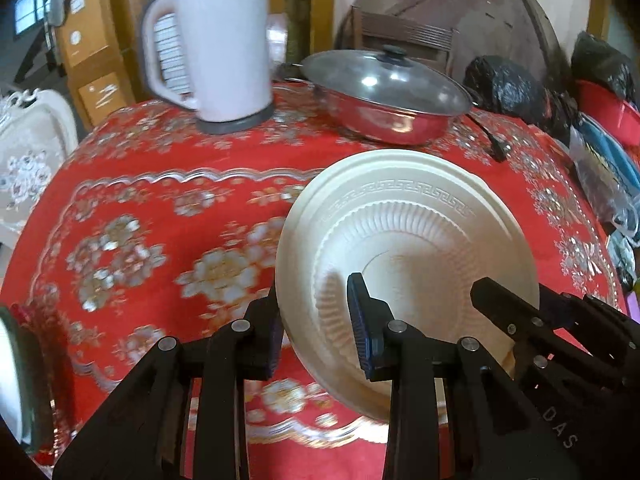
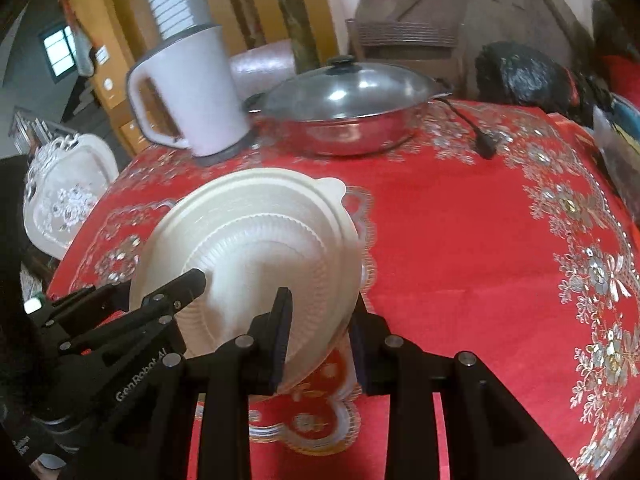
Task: Organize plates and bowls
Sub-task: 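Lift the cream plastic bowl and carry it to the dish stack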
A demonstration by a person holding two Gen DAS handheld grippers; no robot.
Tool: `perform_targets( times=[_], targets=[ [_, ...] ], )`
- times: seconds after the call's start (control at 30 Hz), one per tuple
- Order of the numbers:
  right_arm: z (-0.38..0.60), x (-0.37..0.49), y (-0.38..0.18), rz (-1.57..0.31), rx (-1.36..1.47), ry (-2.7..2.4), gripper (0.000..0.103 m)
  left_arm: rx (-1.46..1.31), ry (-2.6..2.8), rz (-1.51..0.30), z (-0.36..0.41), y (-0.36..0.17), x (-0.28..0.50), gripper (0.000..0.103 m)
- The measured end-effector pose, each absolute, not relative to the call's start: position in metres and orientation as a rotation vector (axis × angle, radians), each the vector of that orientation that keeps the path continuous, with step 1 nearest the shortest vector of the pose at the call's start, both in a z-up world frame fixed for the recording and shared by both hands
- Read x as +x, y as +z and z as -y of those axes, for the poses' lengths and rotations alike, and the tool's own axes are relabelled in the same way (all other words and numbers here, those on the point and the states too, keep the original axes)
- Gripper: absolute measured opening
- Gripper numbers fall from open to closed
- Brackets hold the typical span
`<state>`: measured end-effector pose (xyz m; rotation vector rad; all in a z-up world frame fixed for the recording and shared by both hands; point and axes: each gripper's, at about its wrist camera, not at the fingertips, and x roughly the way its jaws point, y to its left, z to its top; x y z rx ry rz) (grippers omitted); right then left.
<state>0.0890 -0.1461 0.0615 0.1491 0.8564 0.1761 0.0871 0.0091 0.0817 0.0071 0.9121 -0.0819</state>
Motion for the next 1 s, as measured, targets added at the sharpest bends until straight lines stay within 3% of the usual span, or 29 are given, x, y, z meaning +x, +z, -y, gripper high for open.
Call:
perform_targets(
  times=[1.0],
  targets=[
    [-0.081,0.049,0.102,-0.787,-0.082,0.544,0.029,-0.155,0.268,-0.808,-0.239,0.127,-0.014,0.029]
  ],
)
